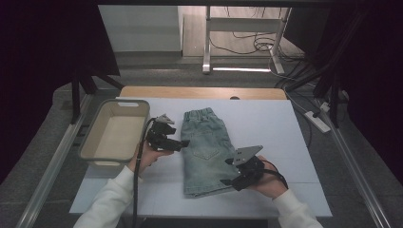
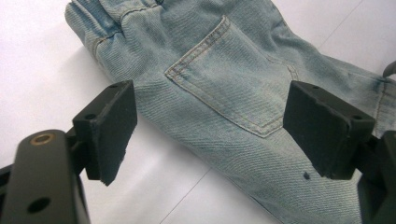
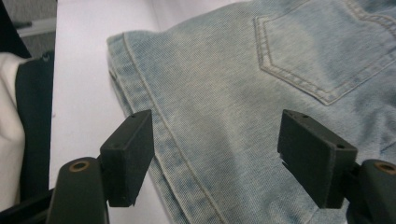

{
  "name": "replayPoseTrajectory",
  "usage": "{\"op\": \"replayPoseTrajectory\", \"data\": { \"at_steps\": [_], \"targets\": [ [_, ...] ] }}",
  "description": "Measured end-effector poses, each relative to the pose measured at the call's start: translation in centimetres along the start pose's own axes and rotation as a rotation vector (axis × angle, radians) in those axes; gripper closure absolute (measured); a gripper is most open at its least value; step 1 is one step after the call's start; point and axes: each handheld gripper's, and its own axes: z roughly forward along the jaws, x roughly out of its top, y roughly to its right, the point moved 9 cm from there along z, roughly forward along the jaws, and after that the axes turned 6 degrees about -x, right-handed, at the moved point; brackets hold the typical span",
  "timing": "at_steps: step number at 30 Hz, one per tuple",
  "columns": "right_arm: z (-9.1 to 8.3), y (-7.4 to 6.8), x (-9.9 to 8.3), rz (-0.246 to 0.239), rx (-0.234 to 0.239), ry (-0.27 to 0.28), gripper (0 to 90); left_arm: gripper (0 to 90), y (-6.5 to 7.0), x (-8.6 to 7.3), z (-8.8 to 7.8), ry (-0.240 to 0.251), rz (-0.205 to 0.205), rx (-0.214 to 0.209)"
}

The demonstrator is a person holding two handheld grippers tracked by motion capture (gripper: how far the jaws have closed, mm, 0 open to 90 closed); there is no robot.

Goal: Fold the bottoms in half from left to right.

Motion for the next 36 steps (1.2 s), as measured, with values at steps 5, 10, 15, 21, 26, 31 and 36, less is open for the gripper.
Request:
{"op": "replayPoseTrajectory", "data": {
  "at_steps": [5,10,15,21,26,31,36],
  "targets": [
    [0.1,-0.2,-0.1,-0.022,-0.007,-0.016,26.9,18.5,0.1,0.1,0.2,-0.003,0.001,-0.003],
    [0.1,-0.1,-0.1,-0.017,-0.016,-0.016,26.9,18.2,0.0,0.1,0.5,-0.006,-0.003,-0.005],
    [0.5,-0.3,0.0,-0.026,-0.018,-0.016,26.9,18.1,-0.2,0.0,0.8,-0.007,-0.026,-0.020],
    [0.7,-0.1,-0.3,-0.027,-0.009,-0.039,26.9,18.1,-0.1,0.1,0.8,-0.002,-0.027,-0.019],
    [1.3,-1.2,-0.7,-0.065,0.021,-0.079,26.7,18.1,0.0,0.2,1.0,-0.008,-0.020,-0.023],
    [1.7,-1.4,-1.3,-0.081,0.033,-0.126,26.3,18.1,0.0,0.2,1.0,-0.008,-0.020,-0.023],
    [2.0,-1.1,-2.1,-0.094,0.020,-0.175,25.8,18.1,-0.2,0.1,1.0,-0.009,-0.026,-0.021]
  ]
}}
